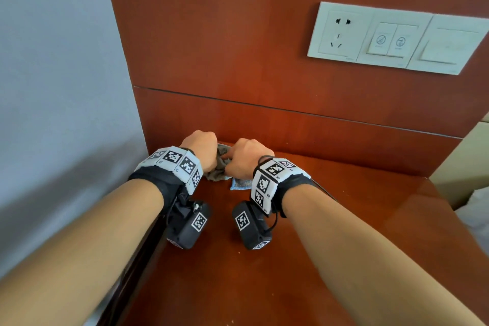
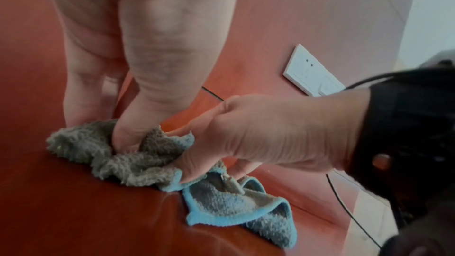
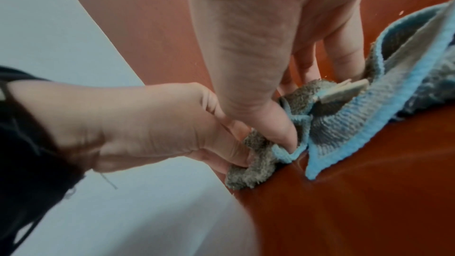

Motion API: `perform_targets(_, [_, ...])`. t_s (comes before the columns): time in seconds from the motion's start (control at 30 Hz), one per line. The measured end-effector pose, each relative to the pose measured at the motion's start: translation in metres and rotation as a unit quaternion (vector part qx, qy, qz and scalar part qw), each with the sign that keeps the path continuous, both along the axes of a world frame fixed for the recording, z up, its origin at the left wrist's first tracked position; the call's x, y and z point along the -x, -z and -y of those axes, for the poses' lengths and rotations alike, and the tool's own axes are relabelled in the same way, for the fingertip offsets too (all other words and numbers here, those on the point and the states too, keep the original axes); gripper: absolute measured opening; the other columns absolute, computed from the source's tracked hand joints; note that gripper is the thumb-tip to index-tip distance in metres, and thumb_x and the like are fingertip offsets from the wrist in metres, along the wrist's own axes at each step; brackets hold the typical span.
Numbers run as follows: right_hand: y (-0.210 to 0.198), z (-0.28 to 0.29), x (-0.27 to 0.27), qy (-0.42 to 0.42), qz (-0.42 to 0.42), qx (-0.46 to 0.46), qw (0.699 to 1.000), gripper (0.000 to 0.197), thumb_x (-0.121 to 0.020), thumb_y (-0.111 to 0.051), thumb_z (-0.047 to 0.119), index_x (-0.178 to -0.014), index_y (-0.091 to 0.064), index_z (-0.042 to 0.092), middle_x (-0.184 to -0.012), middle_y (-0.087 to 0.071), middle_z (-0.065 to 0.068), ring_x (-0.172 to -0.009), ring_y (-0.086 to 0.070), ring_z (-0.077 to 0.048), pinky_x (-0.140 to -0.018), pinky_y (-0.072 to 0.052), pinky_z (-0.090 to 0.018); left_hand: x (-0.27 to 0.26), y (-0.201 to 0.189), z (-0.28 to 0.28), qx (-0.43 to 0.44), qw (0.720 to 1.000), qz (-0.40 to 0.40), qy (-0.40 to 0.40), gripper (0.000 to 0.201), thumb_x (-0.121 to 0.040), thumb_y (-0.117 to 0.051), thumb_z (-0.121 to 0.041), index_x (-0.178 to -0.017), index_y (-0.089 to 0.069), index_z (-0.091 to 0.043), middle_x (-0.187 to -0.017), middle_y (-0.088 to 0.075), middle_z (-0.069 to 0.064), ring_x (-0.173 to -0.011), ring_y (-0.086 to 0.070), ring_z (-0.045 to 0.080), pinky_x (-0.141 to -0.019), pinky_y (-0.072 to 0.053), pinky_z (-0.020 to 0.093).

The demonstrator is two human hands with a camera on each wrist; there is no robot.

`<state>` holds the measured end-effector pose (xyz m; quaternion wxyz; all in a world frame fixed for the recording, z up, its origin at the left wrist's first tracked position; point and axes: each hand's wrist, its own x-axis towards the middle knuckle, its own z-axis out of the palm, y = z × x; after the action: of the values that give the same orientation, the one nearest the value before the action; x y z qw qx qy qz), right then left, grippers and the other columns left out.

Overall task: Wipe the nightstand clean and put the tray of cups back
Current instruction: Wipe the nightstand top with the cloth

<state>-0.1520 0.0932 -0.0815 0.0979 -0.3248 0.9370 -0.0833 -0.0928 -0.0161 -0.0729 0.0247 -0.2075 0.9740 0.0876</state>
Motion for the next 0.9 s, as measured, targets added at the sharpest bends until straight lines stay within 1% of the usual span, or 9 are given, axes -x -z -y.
perform_targets(0.07, [0.001,-0.011,-0.005,-0.001,0.003,0.004,1.0,0.041,-0.071,-0.058,0.035,-0.11,-0.071,0.03,-0.088,-0.064,0.003,-0.079,-0.062,-0.02,-0.06,-0.048,-0.026,-0.006,0.0,-0.009,0.001,1.0,0.005,0.004,0.022,-0.083,-0.059,-0.004,-0.063,-0.05,-0.009,-0.069,-0.052,0.007,-0.075,-0.058,0.028,-0.064,-0.047,0.031])
perform_targets(0.13, [0.001,-0.025,-0.008,-0.006,0.009,0.003,1.0,0.04,-0.074,-0.058,0.035,-0.111,-0.07,0.029,-0.088,-0.063,0.004,-0.08,-0.061,-0.019,-0.062,-0.048,-0.027,-0.009,0.001,-0.017,0.001,1.0,0.008,0.009,0.006,-0.082,-0.063,-0.006,-0.076,-0.062,-0.007,-0.08,-0.061,0.009,-0.079,-0.063,0.028,-0.065,-0.049,0.031])
perform_targets(0.17, [0.0,-0.032,-0.008,-0.006,0.012,0.001,1.0,0.038,-0.075,-0.058,0.035,-0.11,-0.07,0.028,-0.086,-0.062,0.004,-0.079,-0.061,-0.019,-0.061,-0.047,-0.027,-0.01,0.001,-0.023,-0.005,1.0,0.006,0.011,0.002,-0.082,-0.065,-0.007,-0.082,-0.066,-0.006,-0.085,-0.065,0.01,-0.081,-0.064,0.028,-0.067,-0.052,0.031])
perform_targets(0.27, [0.001,-0.058,-0.006,0.004,0.018,-0.001,1.0,0.03,-0.077,-0.059,0.033,-0.104,-0.071,0.026,-0.078,-0.06,0.005,-0.074,-0.06,-0.019,-0.058,-0.043,-0.025,-0.007,0.004,-0.046,-0.011,1.0,-0.002,0.022,0.014,-0.082,-0.067,-0.01,-0.094,-0.073,-0.005,-0.093,-0.069,0.012,-0.084,-0.066,0.028,-0.073,-0.056,0.034])
perform_targets(0.4, [0.001,-0.105,0.002,0.032,0.025,0.004,0.999,0.027,-0.077,-0.06,0.037,-0.098,-0.073,0.028,-0.078,-0.065,0.004,-0.073,-0.063,-0.017,-0.057,-0.045,-0.024,0.005,0.007,-0.087,-0.005,0.999,-0.005,0.053,0.019,-0.082,-0.067,-0.011,-0.1,-0.073,-0.007,-0.099,-0.071,0.012,-0.09,-0.067,0.03,-0.079,-0.057,0.037])
perform_targets(0.57, [0.001,-0.177,0.015,0.084,0.029,0.008,0.996,0.036,-0.074,-0.059,0.04,-0.107,-0.072,0.034,-0.091,-0.068,0.003,-0.081,-0.064,-0.02,-0.065,-0.049,-0.026,0.031,0.007,-0.15,-0.016,0.994,-0.01,0.105,0.022,-0.084,-0.066,-0.013,-0.104,-0.073,-0.008,-0.104,-0.071,0.013,-0.094,-0.066,0.031,-0.08,-0.056,0.036])
perform_targets(0.67, [-0.002,-0.224,0.022,0.124,0.036,0.013,0.992,0.037,-0.076,-0.063,0.039,-0.112,-0.07,0.037,-0.098,-0.069,0.003,-0.086,-0.064,-0.019,-0.072,-0.053,-0.028,0.048,0.009,-0.193,-0.035,0.989,-0.017,0.14,0.026,-0.085,-0.068,-0.013,-0.11,-0.073,-0.009,-0.109,-0.069,0.013,-0.1,-0.065,0.032,-0.083,-0.055,0.036])
perform_targets(0.8, [-0.008,-0.284,0.027,0.166,0.047,0.019,0.985,0.034,-0.078,-0.065,0.037,-0.111,-0.071,0.039,-0.093,-0.069,0.003,-0.086,-0.065,-0.019,-0.077,-0.056,-0.03,0.067,0.013,-0.25,-0.048,0.983,-0.029,0.175,0.028,-0.088,-0.066,-0.014,-0.115,-0.07,-0.01,-0.117,-0.065,0.014,-0.105,-0.063,0.031,-0.082,-0.053,0.034])
perform_targets(0.9, [-0.01,-0.32,0.026,0.193,0.047,0.024,0.98,0.031,-0.08,-0.066,0.035,-0.11,-0.072,0.039,-0.089,-0.069,0.002,-0.087,-0.067,-0.021,-0.075,-0.056,-0.029,0.076,0.013,-0.284,-0.066,0.977,-0.034,0.198,0.028,-0.088,-0.065,-0.013,-0.115,-0.071,-0.011,-0.117,-0.067,0.014,-0.104,-0.064,0.031,-0.082,-0.054,0.034])
